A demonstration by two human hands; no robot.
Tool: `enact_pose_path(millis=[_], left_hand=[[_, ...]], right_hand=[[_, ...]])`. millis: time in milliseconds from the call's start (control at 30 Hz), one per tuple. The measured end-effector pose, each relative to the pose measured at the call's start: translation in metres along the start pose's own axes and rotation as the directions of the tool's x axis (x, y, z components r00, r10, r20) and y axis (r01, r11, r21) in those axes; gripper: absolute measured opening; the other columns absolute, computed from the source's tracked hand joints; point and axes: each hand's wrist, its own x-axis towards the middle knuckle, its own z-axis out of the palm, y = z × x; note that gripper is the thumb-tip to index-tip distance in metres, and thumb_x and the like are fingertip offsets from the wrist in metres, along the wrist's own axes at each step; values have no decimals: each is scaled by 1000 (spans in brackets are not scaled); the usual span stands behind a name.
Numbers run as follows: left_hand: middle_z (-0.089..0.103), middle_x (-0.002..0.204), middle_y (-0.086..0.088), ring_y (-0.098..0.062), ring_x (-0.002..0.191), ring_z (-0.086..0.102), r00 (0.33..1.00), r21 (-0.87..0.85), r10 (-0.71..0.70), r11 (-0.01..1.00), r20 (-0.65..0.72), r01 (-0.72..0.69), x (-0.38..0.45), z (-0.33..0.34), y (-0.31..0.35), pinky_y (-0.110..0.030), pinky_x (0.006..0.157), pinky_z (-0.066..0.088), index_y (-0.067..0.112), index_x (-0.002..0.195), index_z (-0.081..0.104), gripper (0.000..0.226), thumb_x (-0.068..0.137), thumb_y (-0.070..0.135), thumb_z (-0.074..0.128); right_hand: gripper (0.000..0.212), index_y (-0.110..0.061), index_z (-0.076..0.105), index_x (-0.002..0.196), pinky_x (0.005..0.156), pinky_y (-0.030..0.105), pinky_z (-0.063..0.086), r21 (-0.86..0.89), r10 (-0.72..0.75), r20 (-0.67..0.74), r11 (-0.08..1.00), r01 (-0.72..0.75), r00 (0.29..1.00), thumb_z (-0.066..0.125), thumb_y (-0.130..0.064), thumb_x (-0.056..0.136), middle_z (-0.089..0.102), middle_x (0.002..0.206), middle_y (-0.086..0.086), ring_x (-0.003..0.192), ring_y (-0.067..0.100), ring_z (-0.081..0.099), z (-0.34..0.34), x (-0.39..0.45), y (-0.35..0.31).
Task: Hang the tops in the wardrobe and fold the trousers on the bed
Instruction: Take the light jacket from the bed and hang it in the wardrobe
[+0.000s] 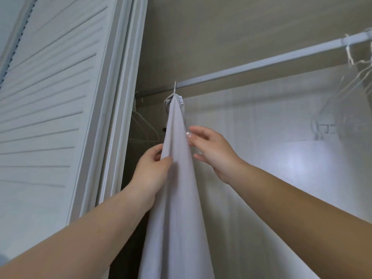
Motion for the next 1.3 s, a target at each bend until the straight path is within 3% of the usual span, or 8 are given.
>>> enact_pose_path(millis=[133, 267, 533, 733, 833, 1067, 1167, 1300], left_hand=[[65, 103, 13, -5, 90, 64, 1000, -51, -17, 999, -10, 17, -41, -3, 2, -20, 70, 50, 30, 123, 53, 32, 94, 17, 55], [59, 123, 8, -7, 106, 57, 997, -39, -52, 998, -56, 50, -82, -7, 5, -30, 96, 46, 25, 138, 46, 45, 95, 17, 55], [59, 121, 6, -11, 114, 56, 954, 13, -187, 981, -234, 195, -208, -20, 21, -32, 98, 46, 28, 122, 54, 31, 94, 20, 60], [67, 111, 5, -11, 105, 62, 868, 41, -275, 947, -412, 319, -325, -53, 27, -35, 97, 48, 25, 119, 60, 29, 91, 16, 63], [67, 112, 4, -10, 104, 62, 807, 49, -287, 931, -516, 362, -381, -75, 35, -32, 92, 49, 28, 107, 61, 24, 91, 11, 61], [68, 108, 9, -8, 93, 63, 604, 87, -251, 877, -757, 473, -517, -146, 82, -30, 85, 52, 25, 114, 60, 25, 93, 12, 60], [67, 110, 9, -8, 100, 63, 495, 62, -237, 856, -836, 514, -589, -172, 108, -29, 87, 51, 26, 113, 60, 24, 93, 12, 59], [69, 107, 6, -9, 101, 63, 314, 28, -175, 835, -933, 549, -701, -200, 154, -29, 86, 51, 27, 106, 63, 20, 92, 13, 61]], right_hand=[[37, -28, 57, 126, 104, 35, 44, 8, 45, 48, 999, -46, 998, 62, -30, 90, 58, 128, -7, 116, 5, 55, 1, -42, 5], [37, -28, 56, 128, 104, 34, 44, 26, 81, 128, 996, -85, 989, 61, -27, 91, 58, 128, -7, 116, 5, 54, 0, -86, 5], [31, -34, 56, 122, 102, 32, 45, 103, 136, 330, 979, -179, 934, 60, -27, 92, 60, 121, -12, 111, 2, 55, 3, -186, -5], [24, -35, 57, 112, 104, 37, 44, 157, 131, 546, 954, -254, 827, 60, -23, 92, 62, 112, -17, 111, 5, 57, 28, -272, -33], [28, -30, 58, 118, 102, 31, 46, 191, 101, 639, 939, -284, 763, 60, -21, 92, 62, 117, -10, 104, 2, 58, 51, -315, -52], [25, -27, 59, 113, 99, 28, 46, 243, 12, 834, 890, -387, 552, 60, -16, 92, 63, 114, -9, 103, 3, 58, 118, -423, -109], [25, -20, 60, 115, 89, 20, 48, 263, -48, 890, 866, -425, 453, 59, -11, 92, 63, 111, -8, 99, 3, 58, 149, -474, -145], [19, -25, 61, 102, 85, 19, 46, 290, -165, 942, 837, -464, 291, 61, -10, 90, 63, 107, -5, 97, 5, 58, 186, -555, -210]])
